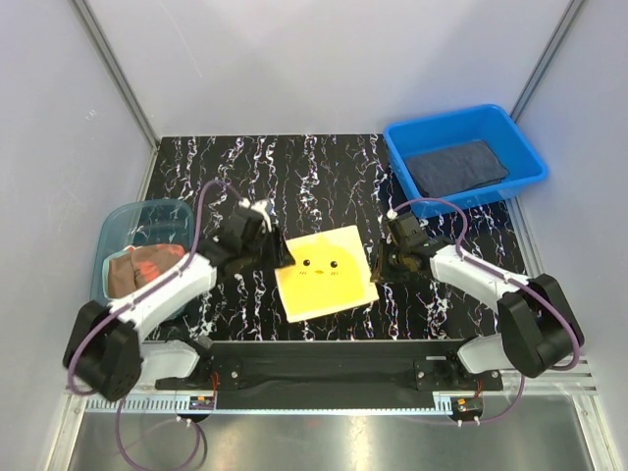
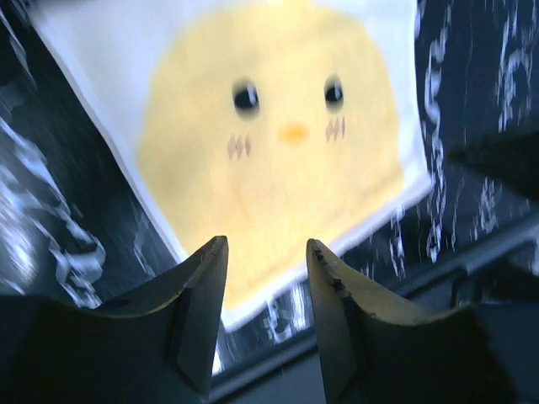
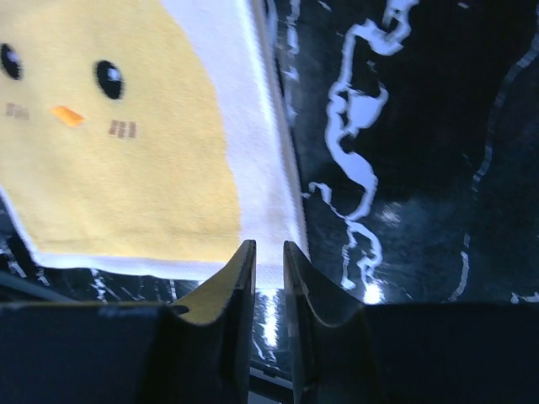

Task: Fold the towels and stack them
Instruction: Fold the towel

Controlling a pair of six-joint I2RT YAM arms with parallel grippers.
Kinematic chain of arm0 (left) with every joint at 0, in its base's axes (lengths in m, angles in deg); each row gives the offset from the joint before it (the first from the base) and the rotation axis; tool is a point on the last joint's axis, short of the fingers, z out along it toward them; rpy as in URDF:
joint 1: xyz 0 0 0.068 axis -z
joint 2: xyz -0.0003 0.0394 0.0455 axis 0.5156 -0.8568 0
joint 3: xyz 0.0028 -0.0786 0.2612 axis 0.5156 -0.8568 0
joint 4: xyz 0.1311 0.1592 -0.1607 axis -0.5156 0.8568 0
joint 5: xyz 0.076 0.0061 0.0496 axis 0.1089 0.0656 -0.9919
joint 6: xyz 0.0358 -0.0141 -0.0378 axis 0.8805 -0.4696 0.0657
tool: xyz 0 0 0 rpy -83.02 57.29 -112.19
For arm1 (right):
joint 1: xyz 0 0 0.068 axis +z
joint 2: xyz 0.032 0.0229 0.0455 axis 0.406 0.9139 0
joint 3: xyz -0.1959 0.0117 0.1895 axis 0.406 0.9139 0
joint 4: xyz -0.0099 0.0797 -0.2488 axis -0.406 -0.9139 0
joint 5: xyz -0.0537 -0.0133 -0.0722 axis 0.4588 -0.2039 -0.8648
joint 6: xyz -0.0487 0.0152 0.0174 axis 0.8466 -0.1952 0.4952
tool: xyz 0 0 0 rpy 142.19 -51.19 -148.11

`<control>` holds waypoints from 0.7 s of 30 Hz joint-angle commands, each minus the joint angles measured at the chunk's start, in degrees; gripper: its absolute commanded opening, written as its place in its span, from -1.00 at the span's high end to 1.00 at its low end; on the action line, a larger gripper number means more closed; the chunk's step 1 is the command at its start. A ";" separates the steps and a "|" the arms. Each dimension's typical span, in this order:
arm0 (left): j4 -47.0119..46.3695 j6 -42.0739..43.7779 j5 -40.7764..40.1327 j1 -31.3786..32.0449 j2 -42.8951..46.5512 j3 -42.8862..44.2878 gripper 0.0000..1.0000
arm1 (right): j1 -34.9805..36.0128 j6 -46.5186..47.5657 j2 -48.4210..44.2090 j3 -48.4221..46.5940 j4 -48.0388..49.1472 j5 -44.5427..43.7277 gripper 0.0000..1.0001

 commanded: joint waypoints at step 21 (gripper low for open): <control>8.30 29.84 5.07 -16.14 -29.91 34.78 0.07 | 9.42 -0.06 -4.33 -4.91 4.26 2.35 0.06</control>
